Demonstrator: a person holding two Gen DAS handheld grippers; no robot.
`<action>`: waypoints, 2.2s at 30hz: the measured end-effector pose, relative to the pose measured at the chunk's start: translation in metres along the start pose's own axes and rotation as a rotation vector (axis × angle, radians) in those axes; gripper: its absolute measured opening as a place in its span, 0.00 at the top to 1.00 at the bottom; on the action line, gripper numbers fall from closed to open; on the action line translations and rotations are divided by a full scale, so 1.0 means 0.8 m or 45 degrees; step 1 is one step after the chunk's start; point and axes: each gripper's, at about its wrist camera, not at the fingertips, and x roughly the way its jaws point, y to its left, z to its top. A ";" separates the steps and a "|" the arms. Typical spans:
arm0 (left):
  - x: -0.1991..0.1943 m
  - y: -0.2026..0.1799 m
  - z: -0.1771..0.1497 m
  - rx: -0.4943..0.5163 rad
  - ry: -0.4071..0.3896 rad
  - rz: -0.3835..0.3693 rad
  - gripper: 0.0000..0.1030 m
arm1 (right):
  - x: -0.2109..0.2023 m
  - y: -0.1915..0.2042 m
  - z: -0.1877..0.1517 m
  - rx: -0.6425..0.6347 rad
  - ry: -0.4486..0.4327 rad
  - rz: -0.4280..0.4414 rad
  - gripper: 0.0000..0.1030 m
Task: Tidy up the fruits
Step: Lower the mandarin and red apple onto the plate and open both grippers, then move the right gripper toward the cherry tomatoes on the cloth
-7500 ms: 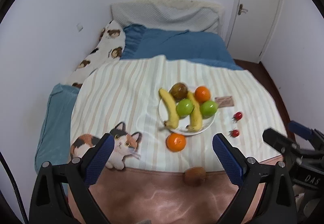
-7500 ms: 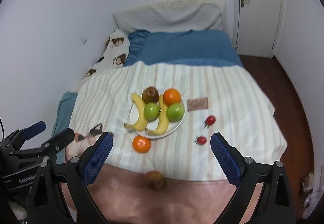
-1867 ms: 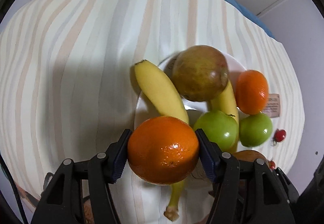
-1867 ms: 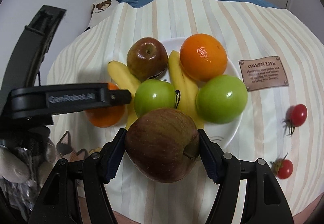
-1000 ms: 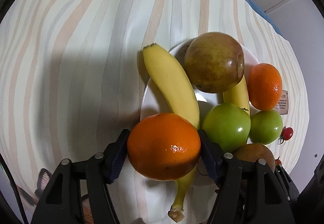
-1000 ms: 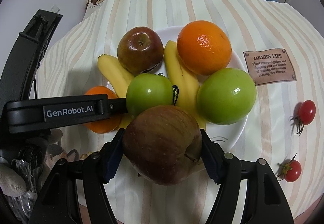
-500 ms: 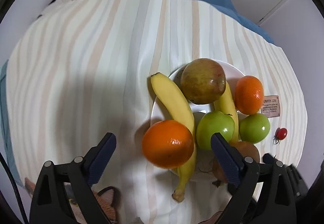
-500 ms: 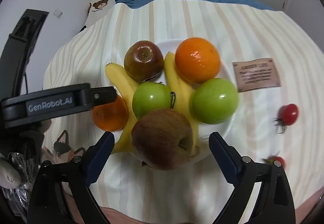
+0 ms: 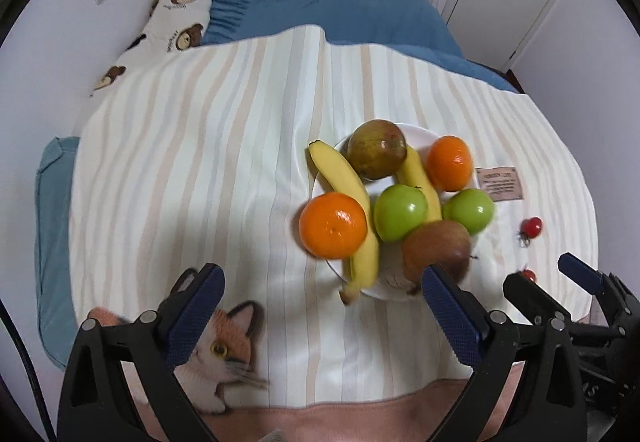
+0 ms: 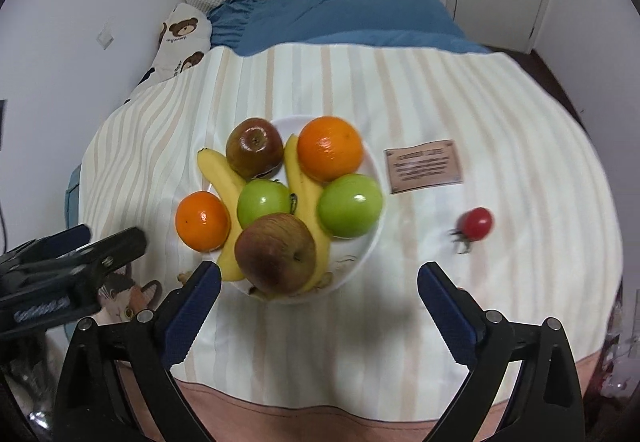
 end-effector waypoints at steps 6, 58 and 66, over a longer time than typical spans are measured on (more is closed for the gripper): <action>-0.057 -0.012 -0.029 -0.012 -0.087 0.015 0.02 | -0.059 0.003 -0.021 -0.052 -0.067 0.012 0.02; -0.218 -0.052 -0.132 -0.063 -0.277 0.164 0.02 | -0.240 -0.050 -0.088 -0.030 -0.181 0.150 0.01; -0.106 -0.127 -0.100 0.062 -0.200 0.191 0.02 | -0.126 -0.140 -0.044 0.041 -0.044 0.134 0.39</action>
